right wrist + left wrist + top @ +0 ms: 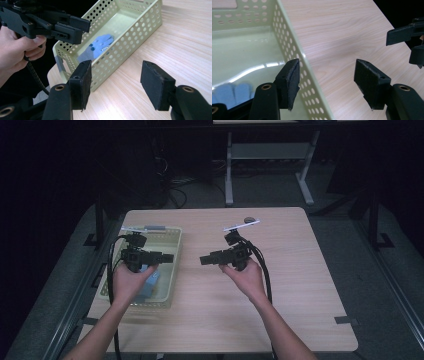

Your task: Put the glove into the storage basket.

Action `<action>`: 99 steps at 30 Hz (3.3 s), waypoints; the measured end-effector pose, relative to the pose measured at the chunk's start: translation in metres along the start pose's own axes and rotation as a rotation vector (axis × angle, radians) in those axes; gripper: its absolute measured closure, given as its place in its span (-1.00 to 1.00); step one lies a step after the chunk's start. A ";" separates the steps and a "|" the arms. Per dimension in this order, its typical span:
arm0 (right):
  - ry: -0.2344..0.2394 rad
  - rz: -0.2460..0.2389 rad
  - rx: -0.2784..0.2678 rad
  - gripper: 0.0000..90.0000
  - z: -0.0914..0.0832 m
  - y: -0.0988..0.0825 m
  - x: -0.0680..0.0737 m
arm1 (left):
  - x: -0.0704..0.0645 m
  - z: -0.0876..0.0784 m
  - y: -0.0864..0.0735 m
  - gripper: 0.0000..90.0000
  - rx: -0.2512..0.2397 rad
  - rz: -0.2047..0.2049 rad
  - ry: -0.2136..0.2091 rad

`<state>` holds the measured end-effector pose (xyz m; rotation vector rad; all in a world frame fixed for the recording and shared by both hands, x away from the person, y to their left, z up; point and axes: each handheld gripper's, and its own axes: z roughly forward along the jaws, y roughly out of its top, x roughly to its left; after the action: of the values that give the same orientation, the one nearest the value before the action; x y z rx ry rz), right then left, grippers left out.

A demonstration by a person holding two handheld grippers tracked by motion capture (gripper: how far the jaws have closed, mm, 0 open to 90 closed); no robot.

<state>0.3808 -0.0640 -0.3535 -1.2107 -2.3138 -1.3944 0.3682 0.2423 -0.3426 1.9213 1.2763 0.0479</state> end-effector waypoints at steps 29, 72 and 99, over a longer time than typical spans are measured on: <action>-0.070 0.043 -0.039 -0.21 -0.053 -0.034 -0.029 | -0.054 0.026 -0.001 -0.21 -0.013 0.089 -0.056; -0.112 0.136 -0.065 -0.36 -0.096 -0.082 -0.070 | -0.099 0.065 -0.033 -0.36 -0.006 0.173 -0.160; -0.155 0.236 -0.066 -0.39 -0.120 -0.129 -0.105 | -0.107 0.097 -0.071 -0.43 0.017 0.157 -0.223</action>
<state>0.3277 -0.2473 -0.4274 -1.6046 -2.1461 -1.3461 0.3052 0.1113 -0.4116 1.9766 0.9814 -0.0949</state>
